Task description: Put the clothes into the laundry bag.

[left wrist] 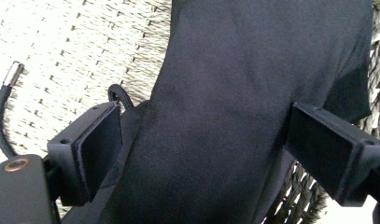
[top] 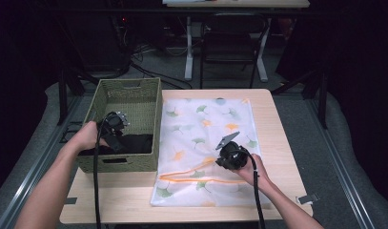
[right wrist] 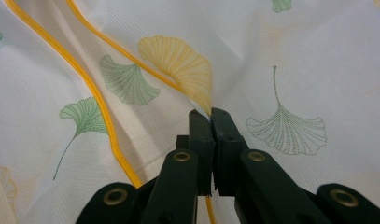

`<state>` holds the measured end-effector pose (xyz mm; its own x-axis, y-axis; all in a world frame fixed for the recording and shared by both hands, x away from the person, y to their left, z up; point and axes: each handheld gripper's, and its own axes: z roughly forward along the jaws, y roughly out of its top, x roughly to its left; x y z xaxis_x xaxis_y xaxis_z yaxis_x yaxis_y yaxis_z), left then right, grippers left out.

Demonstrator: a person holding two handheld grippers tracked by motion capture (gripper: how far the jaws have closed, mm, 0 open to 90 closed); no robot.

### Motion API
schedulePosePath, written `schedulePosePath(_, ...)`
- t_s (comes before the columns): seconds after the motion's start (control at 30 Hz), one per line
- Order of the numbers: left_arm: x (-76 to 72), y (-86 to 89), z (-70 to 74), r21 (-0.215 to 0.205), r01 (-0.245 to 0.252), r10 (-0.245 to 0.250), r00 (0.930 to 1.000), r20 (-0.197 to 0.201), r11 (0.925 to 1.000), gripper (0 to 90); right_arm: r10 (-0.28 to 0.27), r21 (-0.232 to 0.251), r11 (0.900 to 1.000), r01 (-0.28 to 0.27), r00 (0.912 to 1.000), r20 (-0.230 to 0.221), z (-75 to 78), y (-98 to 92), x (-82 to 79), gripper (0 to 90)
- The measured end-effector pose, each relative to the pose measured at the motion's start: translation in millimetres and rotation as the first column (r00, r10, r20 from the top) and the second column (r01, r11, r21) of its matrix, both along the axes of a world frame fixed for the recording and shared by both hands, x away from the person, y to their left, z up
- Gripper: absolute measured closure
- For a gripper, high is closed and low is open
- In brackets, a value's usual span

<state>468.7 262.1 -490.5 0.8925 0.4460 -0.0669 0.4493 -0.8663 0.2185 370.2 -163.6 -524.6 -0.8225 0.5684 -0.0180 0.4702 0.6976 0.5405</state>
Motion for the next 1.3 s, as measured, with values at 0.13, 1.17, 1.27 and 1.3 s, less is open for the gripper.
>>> schedulePosePath(0.13,-1.9,3.6,-7.9,0.027,0.004,-0.004,0.9998,-0.022,0.9996,14.0,0.0,-0.002,1.0,0.0,1.0,0.001,-0.3,0.3,-0.2,88.4)
schedulePosePath(1.17,-10.5,9.3,-10.8,-0.025,0.064,-0.064,0.9979,-0.009,0.9977,63.3,-0.003,0.0,1.0,0.003,1.0,0.002,0.0,0.3,-0.5,88.4)
schedulePosePath(1.27,-12.2,10.4,-3.2,-0.019,0.052,-0.052,0.9985,0.017,0.9985,63.7,0.002,-0.003,1.0,-0.002,1.0,0.007,0.2,0.5,-0.4,88.4)
schedulePosePath(1.3,-12.2,10.4,-3.2,-0.019,0.052,-0.052,0.9985,0.017,0.9985,63.8,0.002,-0.003,1.0,-0.002,1.0,0.007,0.2,0.5,-0.4,88.4)
